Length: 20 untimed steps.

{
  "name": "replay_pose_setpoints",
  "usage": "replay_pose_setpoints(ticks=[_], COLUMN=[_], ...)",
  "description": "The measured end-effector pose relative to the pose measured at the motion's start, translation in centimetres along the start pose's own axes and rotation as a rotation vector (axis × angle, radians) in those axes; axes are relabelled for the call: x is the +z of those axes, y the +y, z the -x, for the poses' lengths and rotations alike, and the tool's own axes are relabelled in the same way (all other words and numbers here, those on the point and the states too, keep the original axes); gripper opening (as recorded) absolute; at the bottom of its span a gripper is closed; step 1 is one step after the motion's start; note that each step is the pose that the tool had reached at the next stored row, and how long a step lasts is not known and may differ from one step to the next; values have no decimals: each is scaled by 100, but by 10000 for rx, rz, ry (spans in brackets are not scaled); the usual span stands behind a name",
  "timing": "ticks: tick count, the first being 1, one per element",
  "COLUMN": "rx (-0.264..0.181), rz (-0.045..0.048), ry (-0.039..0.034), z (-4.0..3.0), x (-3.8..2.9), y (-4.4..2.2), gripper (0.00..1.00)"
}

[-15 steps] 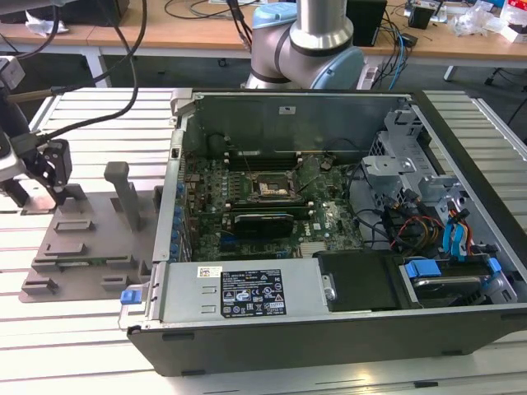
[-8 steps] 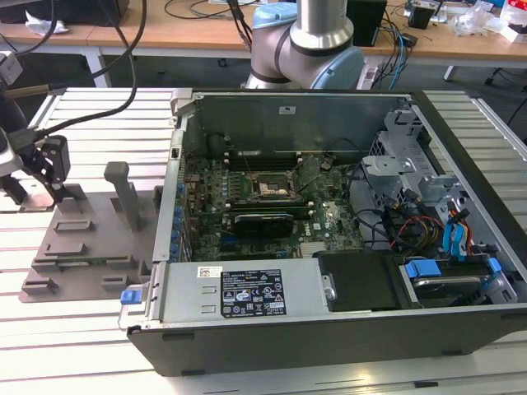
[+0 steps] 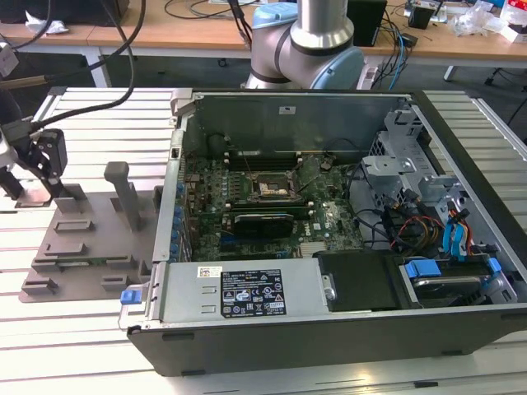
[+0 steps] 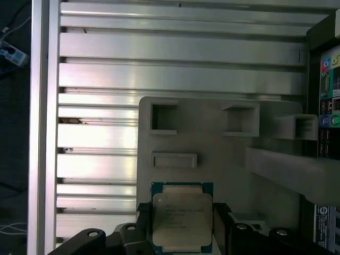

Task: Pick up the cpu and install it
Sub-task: 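Pick up the cpu and move it towards the insertion slot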

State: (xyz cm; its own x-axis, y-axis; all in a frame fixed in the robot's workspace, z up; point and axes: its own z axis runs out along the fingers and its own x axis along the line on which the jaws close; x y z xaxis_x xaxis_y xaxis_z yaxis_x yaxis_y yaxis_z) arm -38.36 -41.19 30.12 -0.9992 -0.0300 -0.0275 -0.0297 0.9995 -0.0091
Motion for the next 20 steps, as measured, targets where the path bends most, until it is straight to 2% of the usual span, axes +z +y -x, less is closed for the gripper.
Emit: replay_pose_setpoints(ticks=[9, 20], rx=[0, 0], rz=[-1, -2], ry=[0, -1], z=[2, 7], x=[-100, -269], y=[0, -2], gripper=[55, 55])
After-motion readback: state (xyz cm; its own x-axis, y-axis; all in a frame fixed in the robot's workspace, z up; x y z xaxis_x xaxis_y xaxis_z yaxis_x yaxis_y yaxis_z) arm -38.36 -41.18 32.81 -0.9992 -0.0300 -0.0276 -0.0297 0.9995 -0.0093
